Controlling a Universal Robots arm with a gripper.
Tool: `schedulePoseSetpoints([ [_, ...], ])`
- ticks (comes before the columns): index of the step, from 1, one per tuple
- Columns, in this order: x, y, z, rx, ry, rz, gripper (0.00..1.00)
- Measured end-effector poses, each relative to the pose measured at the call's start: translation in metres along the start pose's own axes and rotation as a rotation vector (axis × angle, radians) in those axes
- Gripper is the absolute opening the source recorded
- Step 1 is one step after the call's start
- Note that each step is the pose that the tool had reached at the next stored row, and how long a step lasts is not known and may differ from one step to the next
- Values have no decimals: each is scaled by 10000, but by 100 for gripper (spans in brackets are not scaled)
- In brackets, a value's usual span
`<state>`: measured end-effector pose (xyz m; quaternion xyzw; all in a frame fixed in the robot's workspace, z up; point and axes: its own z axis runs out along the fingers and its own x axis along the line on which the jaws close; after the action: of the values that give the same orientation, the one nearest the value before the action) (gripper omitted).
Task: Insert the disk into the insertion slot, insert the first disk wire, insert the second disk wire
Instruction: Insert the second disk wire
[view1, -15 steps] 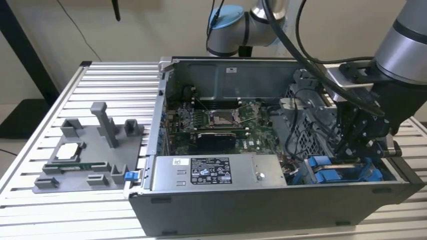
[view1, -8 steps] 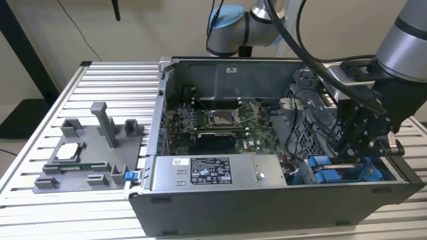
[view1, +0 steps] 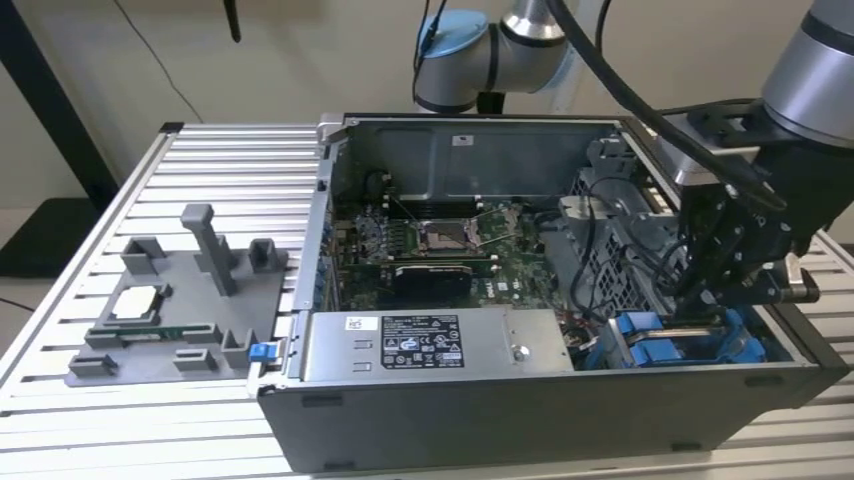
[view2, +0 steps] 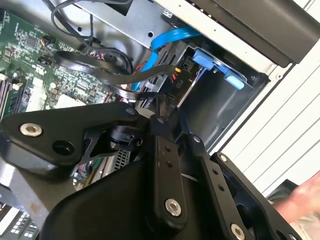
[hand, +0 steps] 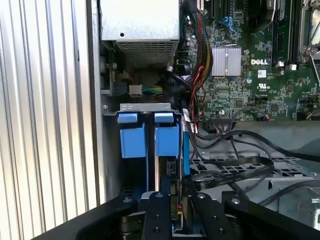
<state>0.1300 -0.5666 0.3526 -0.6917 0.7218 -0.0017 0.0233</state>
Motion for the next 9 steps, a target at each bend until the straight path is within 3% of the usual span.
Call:
schedulePoseSetpoints([
  [9, -2, -3, -79, 0, -2, 7, 100],
])
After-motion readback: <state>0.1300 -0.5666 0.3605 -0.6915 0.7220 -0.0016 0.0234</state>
